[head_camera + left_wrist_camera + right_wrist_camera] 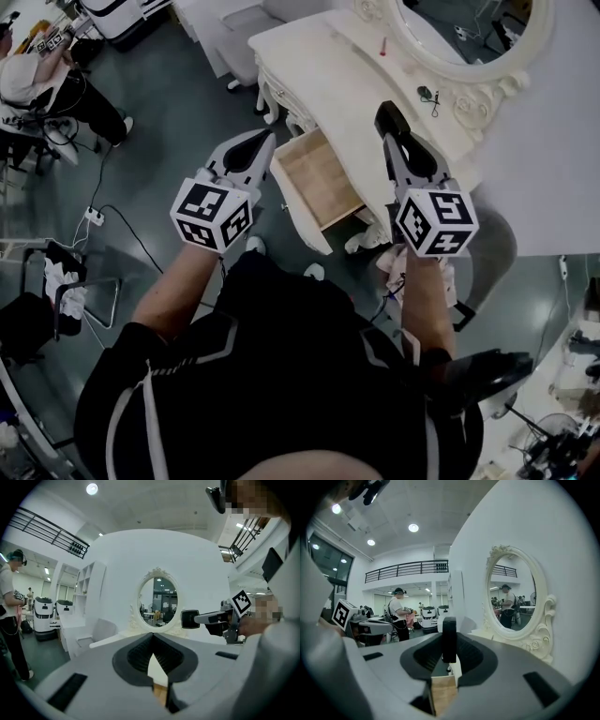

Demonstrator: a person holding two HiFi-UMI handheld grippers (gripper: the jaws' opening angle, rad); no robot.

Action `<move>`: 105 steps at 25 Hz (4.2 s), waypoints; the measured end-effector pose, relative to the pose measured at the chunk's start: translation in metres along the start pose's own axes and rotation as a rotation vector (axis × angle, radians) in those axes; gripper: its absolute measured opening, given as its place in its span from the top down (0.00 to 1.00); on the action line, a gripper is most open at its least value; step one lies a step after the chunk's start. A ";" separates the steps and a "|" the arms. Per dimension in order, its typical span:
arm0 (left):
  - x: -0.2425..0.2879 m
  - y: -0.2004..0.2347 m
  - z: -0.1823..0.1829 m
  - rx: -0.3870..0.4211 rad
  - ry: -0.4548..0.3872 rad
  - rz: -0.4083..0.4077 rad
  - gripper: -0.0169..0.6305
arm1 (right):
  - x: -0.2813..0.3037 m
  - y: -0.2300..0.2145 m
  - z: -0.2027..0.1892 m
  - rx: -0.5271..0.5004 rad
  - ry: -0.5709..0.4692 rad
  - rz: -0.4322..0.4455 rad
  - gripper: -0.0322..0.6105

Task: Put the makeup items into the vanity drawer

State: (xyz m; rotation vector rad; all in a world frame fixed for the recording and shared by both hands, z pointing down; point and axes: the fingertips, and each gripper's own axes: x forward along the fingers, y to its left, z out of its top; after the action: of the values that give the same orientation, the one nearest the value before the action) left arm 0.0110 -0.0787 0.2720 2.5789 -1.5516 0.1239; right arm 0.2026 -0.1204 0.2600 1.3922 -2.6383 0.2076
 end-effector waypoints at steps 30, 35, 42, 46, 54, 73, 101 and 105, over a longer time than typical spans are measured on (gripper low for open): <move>0.081 0.119 -0.096 -0.052 0.137 -0.181 0.97 | 0.175 0.035 -0.212 0.019 0.475 -0.031 0.80; 0.090 0.128 -0.125 -0.070 0.186 -0.179 0.97 | 0.190 0.040 -0.269 0.050 0.576 -0.039 0.80; 0.105 0.129 -0.159 -0.108 0.233 -0.206 0.97 | 0.201 0.042 -0.328 0.087 0.687 -0.054 0.80; 0.110 0.132 -0.175 -0.115 0.267 -0.211 0.97 | 0.208 0.043 -0.356 0.092 0.746 -0.046 0.80; 0.111 0.140 -0.199 -0.148 0.314 -0.201 0.97 | 0.211 0.046 -0.412 0.140 0.879 -0.031 0.80; 0.120 0.160 -0.216 -0.177 0.341 -0.151 0.97 | 0.236 0.044 -0.444 0.030 1.000 0.016 0.80; 0.120 0.157 -0.183 -0.134 0.291 -0.187 0.97 | 0.247 0.049 -0.412 -0.028 0.924 0.023 0.67; 0.124 0.141 -0.170 -0.099 0.269 -0.257 0.97 | 0.242 0.054 -0.386 -0.078 0.870 0.070 0.73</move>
State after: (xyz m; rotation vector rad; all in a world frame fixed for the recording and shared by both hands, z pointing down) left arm -0.0563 -0.2260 0.4666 2.5308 -1.0992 0.3418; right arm 0.0494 -0.2108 0.6826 0.8850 -1.9328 0.5621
